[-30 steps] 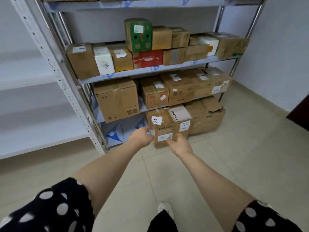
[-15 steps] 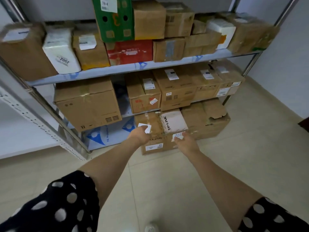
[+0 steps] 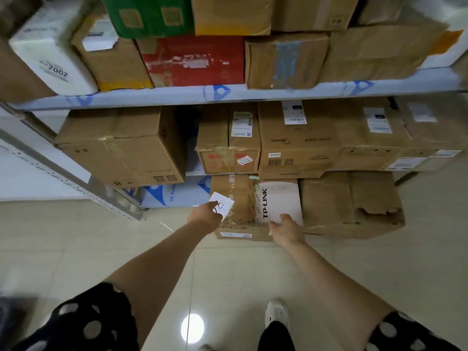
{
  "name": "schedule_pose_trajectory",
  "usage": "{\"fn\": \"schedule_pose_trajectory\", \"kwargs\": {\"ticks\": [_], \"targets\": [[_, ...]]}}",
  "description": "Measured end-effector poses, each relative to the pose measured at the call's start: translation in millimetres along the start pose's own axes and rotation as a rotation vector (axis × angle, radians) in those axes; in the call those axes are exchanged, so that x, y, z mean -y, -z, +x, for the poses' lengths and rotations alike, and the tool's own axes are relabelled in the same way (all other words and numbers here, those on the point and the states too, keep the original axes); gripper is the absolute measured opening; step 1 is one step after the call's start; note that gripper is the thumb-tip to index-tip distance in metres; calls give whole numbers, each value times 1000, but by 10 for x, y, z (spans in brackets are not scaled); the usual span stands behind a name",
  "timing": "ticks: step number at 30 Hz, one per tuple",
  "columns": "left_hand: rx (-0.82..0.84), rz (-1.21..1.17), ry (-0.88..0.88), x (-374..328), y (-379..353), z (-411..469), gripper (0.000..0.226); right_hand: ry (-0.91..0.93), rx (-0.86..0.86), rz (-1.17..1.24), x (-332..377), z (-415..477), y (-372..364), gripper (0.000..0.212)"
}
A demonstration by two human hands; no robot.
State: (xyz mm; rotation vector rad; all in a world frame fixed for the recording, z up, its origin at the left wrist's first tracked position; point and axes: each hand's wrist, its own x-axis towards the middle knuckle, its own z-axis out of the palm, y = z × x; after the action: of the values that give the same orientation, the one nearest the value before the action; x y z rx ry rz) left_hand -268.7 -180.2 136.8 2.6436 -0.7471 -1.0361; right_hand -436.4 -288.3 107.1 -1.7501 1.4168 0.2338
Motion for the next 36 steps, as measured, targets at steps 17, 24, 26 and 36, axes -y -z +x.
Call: {"fn": "schedule_pose_trajectory", "kwargs": {"ticks": [17, 24, 26, 36], "targets": [[-10, -127, 282, 274, -1262, 2007, 45, -201, -82, -73, -1103, 2443, -502, 47], [-92, -258, 395, 560, -1594, 2624, 58, -323, -186, -6, -1294, 3022, -777, 83], [-122, -288, 411, 608, -1645, 2724, 61, -332, -212, 4, -1319, 3091, -782, 85], [-133, -366, 604, 883, -1858, 2216, 61, -444, -299, 224, -1594, 2382, -911, 70]]}}
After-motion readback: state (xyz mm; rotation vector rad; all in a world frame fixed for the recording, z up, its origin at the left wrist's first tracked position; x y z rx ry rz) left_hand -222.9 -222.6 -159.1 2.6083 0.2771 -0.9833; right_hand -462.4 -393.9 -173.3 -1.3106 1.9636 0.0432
